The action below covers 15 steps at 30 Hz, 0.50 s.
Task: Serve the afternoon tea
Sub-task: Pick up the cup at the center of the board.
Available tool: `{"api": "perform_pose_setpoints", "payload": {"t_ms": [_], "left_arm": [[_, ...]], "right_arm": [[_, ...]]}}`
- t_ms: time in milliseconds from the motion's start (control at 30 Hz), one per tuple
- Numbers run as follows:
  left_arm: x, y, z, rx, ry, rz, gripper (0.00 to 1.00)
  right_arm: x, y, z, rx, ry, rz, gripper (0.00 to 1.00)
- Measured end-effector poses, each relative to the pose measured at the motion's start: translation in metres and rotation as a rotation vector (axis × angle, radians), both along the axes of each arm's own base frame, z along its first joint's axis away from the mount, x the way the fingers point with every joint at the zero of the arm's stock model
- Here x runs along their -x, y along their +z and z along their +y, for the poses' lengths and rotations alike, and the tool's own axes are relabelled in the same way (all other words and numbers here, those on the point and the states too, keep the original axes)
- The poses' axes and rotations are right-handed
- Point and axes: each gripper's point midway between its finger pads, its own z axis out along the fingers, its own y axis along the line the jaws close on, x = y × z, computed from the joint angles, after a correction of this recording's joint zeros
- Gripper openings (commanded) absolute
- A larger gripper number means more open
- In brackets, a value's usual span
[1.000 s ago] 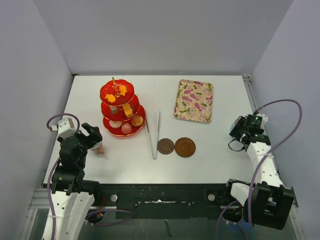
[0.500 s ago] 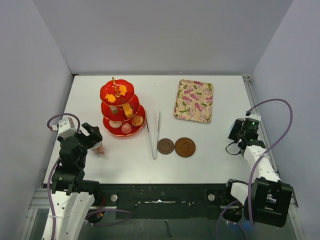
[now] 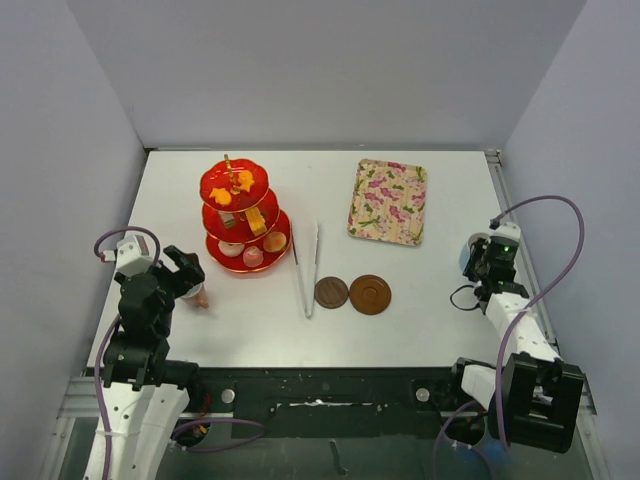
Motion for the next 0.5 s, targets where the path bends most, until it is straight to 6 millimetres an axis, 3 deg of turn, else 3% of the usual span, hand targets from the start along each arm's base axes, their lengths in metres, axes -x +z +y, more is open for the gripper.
{"api": "perform_pose_setpoints", "payload": {"t_ms": [67,233,400,500], "left_arm": [[0.0,0.0,0.0,0.0,0.0,0.0,0.81],[0.0,0.0,0.0,0.0,0.0,0.0,0.81],[0.0,0.0,0.0,0.0,0.0,0.0,0.81],[0.0,0.0,0.0,0.0,0.0,0.0,0.81]], "right_arm": [[-0.001,-0.001,0.0,0.001,0.008,0.002,0.08],[-0.005,-0.001,0.003,-0.003,0.031,-0.009,0.0],[-0.007,-0.001,0.009,-0.009,0.056,-0.012,0.0],[-0.007,0.0,0.023,-0.025,0.11,-0.021,0.0]]}}
